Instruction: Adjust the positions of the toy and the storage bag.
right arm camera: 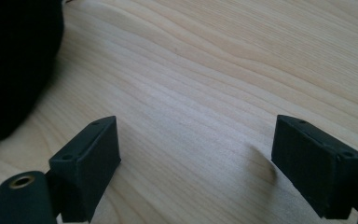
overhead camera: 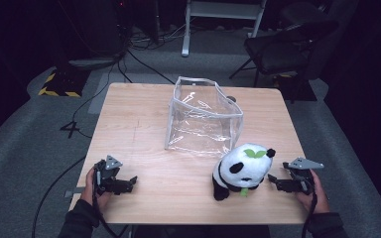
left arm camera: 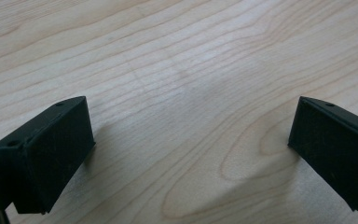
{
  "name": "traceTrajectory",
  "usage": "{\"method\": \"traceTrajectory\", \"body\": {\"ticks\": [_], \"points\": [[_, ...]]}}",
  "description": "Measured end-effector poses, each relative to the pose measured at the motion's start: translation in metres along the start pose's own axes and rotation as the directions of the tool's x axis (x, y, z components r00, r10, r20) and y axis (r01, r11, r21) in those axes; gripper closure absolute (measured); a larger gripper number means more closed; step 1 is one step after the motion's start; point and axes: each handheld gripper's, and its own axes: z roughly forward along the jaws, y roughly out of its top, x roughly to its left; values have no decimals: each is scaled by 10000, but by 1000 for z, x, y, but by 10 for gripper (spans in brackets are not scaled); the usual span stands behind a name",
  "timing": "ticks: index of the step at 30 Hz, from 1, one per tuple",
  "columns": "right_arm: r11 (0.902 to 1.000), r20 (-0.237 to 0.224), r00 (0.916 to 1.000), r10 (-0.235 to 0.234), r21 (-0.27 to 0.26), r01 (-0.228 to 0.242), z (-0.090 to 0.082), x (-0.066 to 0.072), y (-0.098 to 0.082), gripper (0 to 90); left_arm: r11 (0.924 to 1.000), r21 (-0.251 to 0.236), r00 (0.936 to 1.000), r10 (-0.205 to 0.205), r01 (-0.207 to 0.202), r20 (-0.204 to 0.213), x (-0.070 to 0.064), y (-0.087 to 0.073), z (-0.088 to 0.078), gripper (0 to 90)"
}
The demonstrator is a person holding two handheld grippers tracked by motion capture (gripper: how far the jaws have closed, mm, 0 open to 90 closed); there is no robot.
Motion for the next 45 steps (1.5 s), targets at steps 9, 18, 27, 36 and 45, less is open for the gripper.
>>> {"method": "traceTrajectory", "body": {"ticks": [9, 18, 27, 36, 45], "points": [[9992, -551, 9976, -408, -24, 407, -2, 0, -2, 154, 10000, 6, 10000, 58, -58, 26, 0, 0, 0, 1], [9993, -545, 9978, -371, -15, 371, -4, -1, -3, 172, 10000, 3, 9999, 85, -85, 77, 0, -1, -1, 1], [9994, -517, 9981, -333, -95, 329, -11, 3, -4, 196, 10000, 13, 10000, 35, -35, 80, 0, -1, -1, 1], [9971, -961, 9941, -497, -621, 439, -25, 15, 6, 195, 10000, 9, 10000, 35, -35, 76, 0, -1, -1, 1], [9918, -1719, 9795, -1049, -898, 905, -31, 37, 16, 183, 10000, 19, 9999, 56, -56, 88, 0, -1, -1, 1]]}}
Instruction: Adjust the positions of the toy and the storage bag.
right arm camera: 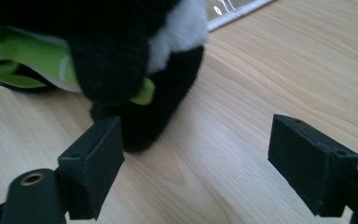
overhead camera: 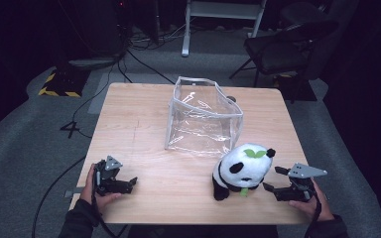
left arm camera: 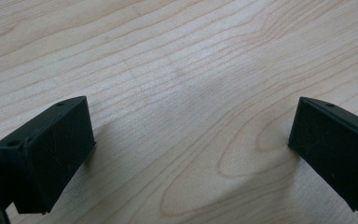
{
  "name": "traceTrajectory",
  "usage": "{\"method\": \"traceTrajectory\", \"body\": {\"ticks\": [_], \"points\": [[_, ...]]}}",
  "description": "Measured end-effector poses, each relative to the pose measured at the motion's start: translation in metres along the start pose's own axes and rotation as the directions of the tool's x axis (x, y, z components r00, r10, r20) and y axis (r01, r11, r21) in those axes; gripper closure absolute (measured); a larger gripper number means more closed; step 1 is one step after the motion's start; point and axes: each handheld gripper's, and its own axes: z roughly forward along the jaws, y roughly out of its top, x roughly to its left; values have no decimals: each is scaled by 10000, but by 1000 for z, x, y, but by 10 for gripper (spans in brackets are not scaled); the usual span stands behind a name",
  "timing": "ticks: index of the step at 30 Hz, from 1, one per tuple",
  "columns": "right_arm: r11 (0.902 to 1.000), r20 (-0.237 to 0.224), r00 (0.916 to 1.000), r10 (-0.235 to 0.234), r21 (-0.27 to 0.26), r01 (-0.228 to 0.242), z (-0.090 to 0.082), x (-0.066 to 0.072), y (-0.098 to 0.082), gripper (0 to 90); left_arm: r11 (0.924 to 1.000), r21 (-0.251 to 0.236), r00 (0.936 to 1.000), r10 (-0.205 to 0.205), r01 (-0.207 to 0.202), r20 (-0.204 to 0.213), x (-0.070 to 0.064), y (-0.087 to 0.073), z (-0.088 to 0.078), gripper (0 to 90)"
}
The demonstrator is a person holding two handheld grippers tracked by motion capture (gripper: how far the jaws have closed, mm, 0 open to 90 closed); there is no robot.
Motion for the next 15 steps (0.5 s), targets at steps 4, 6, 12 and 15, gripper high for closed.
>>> {"method": "traceTrajectory", "body": {"ticks": [4, 6, 12, 15], "points": [[9999, -291, 9995, -151, 26, 152, 3, 7, 3, 182, 10000, -2, 10000, 0, 0, -1, 0, 0, 0, 1], [9996, -411, 9988, -262, 83, 265, 5, 11, 4, 181, 10000, -5, 10000, 0, 0, 0, 0, 0, 0, 1], [9992, -676, 9970, -372, 93, 379, 9, 18, 7, 181, 10000, -4, 10000, -12, 12, -3, 0, 0, 0, 1], [9982, -792, 9953, -558, 161, 572, 14, 26, 9, 181, 10000, 1, 10000, 2, -2, -1, 0, 0, 0, 1]]}}
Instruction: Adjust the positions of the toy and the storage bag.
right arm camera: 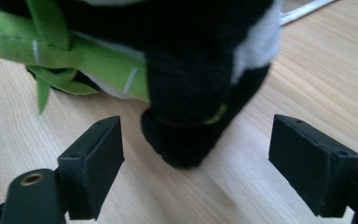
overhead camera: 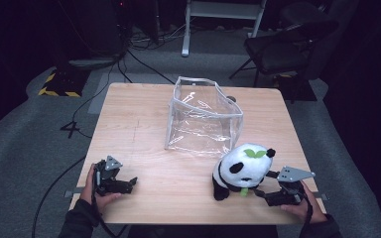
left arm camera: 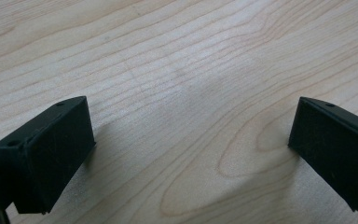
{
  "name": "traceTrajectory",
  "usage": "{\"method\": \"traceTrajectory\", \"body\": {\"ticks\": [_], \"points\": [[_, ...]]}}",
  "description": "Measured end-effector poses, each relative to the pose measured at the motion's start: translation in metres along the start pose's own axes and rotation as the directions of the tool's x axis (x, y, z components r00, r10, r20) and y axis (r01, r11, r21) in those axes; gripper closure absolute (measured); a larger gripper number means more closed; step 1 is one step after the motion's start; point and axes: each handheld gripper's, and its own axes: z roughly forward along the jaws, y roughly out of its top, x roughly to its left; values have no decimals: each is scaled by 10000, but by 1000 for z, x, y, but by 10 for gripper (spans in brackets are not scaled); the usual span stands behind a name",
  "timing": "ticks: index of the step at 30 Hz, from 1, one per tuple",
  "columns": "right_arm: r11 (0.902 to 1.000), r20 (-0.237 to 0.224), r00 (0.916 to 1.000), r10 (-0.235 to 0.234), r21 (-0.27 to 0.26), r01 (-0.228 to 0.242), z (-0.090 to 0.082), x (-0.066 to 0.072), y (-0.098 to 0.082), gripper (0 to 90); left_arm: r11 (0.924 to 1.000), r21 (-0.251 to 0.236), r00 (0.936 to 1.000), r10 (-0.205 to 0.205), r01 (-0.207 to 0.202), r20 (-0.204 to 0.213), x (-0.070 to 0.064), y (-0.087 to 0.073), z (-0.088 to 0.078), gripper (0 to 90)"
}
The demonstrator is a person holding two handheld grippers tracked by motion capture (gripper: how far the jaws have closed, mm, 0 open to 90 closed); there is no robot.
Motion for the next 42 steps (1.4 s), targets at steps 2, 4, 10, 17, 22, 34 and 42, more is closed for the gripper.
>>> {"method": "traceTrajectory", "body": {"ticks": [2, 4, 10, 17, 22, 34, 42], "points": [[10000, -25, 10000, 19, 17, -19, 2, 2, 1, 181, 10000, 1, 10000, -2, 2, 1, 0, 0, 0, 1], [9999, -23, 10000, -58, 138, 59, 7, 5, 2, 181, 10000, -1, 10000, -3, 3, -1, 0, 0, 0, 1], [9986, 649, 9969, 447, 257, -464, 21, 4, 2, 176, 10000, -4, 10000, -12, 12, -4, 0, 0, 0, 1], [9974, 887, 9945, 548, 428, -587, 32, 2, 2, 181, 10000, -4, 10000, -19, 19, -10, 0, 0, 0, 1], [9986, 731, 9966, 391, 335, -417, 34, 3, 1, 330, 10000, -6, 10000, -20, 20, -12, 0, 0, 0, 1], [9984, 801, 9957, 457, 281, -480, 33, -4, 1, 542, 10000, -10, 9999, -76, 76, -100, -1, -1, -1, 2], [9972, 1211, 9902, 689, 195, -718, 30, -14, -2, 593, 9999, -45, 9998, -149, 148, -137, -1, -2, -1, 3]]}}
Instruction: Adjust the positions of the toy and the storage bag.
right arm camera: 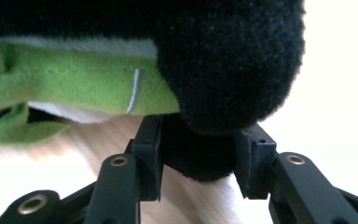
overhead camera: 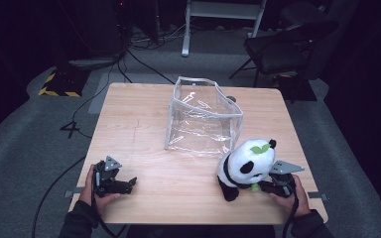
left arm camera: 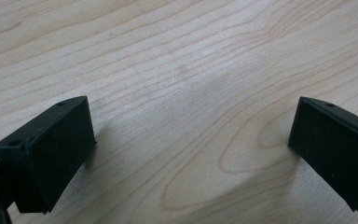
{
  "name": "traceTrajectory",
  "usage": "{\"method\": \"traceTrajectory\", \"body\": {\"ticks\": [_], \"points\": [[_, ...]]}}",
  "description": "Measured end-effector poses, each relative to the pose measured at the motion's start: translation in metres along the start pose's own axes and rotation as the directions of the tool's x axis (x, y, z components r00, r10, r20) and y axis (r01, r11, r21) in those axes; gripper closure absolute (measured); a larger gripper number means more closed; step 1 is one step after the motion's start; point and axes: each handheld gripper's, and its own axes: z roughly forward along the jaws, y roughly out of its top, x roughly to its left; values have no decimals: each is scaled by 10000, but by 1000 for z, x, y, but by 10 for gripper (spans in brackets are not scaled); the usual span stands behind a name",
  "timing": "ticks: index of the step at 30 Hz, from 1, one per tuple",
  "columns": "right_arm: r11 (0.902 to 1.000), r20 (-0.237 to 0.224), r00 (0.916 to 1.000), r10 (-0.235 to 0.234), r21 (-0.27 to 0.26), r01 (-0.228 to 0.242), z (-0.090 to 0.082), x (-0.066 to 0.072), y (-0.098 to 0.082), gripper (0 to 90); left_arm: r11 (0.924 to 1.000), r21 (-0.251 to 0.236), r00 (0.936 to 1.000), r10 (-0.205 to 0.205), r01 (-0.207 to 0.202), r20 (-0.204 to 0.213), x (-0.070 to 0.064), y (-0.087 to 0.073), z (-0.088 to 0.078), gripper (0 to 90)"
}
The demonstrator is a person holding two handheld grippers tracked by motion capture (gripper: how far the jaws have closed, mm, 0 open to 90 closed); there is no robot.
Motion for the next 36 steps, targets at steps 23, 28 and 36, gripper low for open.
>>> {"method": "traceTrajectory", "body": {"ticks": [23, 28, 36], "points": [[9958, 464, 9948, 910, 94, -915, -7, -39, -7, 584, 10000, -8, 10000, 1, -1, 6, 0, 0, 0, 3], [9955, 422, 9948, 923, 163, -931, -6, -46, -5, 573, 10000, -1, 10000, -2, 2, -1, 0, 0, 0, 3], [9938, 434, 9931, 1090, 169, -1099, 4, -66, 3, 527, 10000, -11, 10000, -9, 9, 5, 0, 0, 0, 3]]}}
